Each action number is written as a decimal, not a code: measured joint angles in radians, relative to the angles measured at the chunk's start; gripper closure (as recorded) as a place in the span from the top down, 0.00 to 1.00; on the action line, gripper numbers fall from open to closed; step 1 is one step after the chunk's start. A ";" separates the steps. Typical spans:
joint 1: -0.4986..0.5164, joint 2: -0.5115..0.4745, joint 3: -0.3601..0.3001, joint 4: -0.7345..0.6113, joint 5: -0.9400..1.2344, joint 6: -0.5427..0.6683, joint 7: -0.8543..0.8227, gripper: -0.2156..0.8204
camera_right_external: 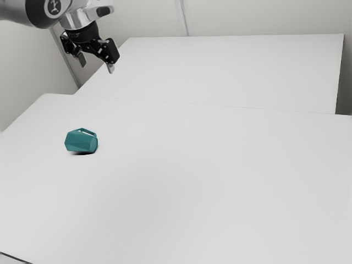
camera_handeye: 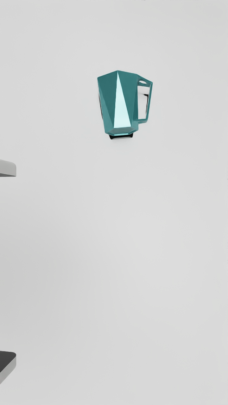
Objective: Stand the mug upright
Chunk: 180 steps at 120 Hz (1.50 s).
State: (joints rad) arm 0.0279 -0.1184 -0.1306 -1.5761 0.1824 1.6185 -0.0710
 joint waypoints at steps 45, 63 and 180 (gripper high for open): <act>0.065 0.006 0.059 -0.089 -0.018 0.051 -0.013 0.79; 0.178 0.075 0.063 -0.099 -0.074 0.061 -0.014 0.79; 0.644 0.626 0.075 0.120 -0.534 0.075 0.482 0.79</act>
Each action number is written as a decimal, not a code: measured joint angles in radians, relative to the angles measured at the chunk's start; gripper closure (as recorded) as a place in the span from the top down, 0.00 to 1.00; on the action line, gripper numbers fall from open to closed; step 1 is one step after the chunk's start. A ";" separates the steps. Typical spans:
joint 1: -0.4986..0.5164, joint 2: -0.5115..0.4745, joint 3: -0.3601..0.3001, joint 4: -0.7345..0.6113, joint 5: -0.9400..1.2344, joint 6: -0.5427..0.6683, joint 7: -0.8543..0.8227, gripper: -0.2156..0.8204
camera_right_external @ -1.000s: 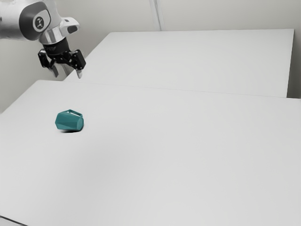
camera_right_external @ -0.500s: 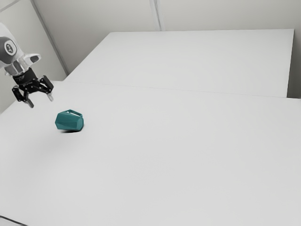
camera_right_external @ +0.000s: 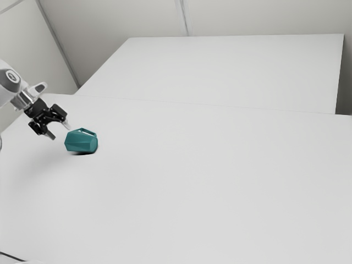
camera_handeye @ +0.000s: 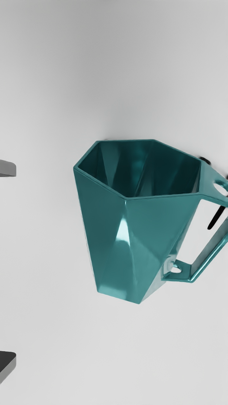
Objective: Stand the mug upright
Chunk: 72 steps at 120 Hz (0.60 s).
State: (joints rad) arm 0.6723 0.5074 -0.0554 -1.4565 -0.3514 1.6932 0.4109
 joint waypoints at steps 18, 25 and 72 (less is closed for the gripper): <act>0.004 0.071 -0.003 0.068 -0.032 -0.002 0.072 0.79; 0.004 0.094 -0.005 0.082 -0.045 -0.002 0.096 0.79; 0.000 0.158 -0.010 0.097 -0.131 0.018 0.219 0.79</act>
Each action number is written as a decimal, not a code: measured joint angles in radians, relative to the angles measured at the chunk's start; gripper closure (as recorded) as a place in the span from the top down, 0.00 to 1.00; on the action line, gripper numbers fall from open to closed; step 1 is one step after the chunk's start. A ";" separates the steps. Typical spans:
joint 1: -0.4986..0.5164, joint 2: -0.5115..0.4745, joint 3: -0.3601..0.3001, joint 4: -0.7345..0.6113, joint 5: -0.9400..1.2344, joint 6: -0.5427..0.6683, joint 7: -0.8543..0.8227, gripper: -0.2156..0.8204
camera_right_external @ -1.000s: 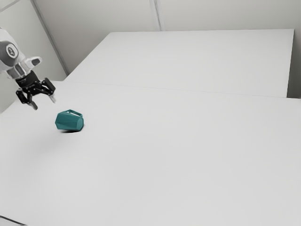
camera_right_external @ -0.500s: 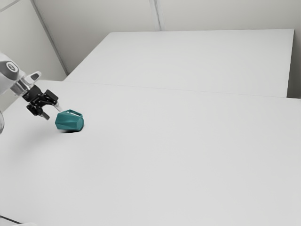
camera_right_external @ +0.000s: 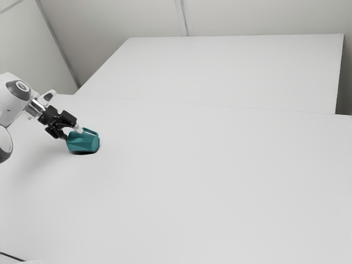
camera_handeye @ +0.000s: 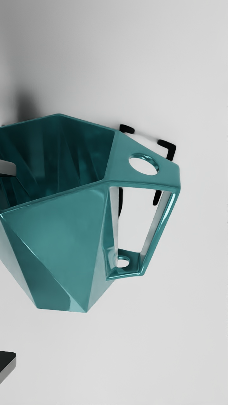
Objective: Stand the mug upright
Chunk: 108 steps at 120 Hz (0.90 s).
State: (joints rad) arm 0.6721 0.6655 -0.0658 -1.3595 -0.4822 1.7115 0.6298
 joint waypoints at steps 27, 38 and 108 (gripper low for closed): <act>-0.009 0.016 -0.002 -0.004 -0.030 0.022 0.042 0.76; -0.011 0.016 -0.002 -0.005 -0.036 0.027 0.054 0.56; -0.125 -0.116 -0.013 -0.045 -0.013 0.037 0.040 0.07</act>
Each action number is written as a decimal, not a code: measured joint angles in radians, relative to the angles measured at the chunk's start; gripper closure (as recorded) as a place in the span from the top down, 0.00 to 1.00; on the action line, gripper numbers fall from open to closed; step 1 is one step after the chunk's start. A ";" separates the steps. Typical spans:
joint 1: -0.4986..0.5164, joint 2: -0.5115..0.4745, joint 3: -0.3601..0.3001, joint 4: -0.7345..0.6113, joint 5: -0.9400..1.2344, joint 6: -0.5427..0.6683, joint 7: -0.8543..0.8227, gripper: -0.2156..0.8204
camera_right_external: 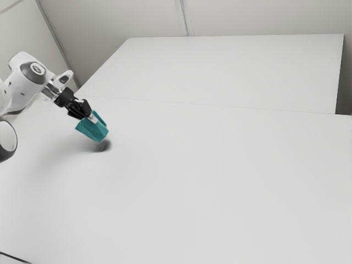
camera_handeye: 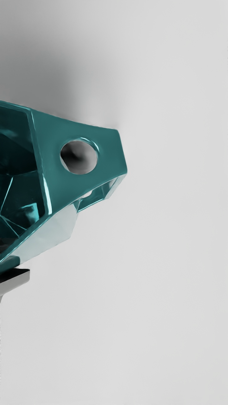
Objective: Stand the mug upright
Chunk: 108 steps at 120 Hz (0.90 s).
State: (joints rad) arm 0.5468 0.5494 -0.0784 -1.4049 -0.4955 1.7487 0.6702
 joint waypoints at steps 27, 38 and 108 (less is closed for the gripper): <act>-0.207 -0.201 0.000 -0.217 0.242 0.136 -0.125 0.08; -0.273 -0.308 -0.001 -0.350 0.373 0.219 -0.211 0.07; -0.384 -0.531 -0.096 -0.770 0.502 0.491 -0.743 0.08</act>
State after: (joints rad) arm 0.1631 0.0187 -0.1744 -2.1744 0.0070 2.2397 -0.0728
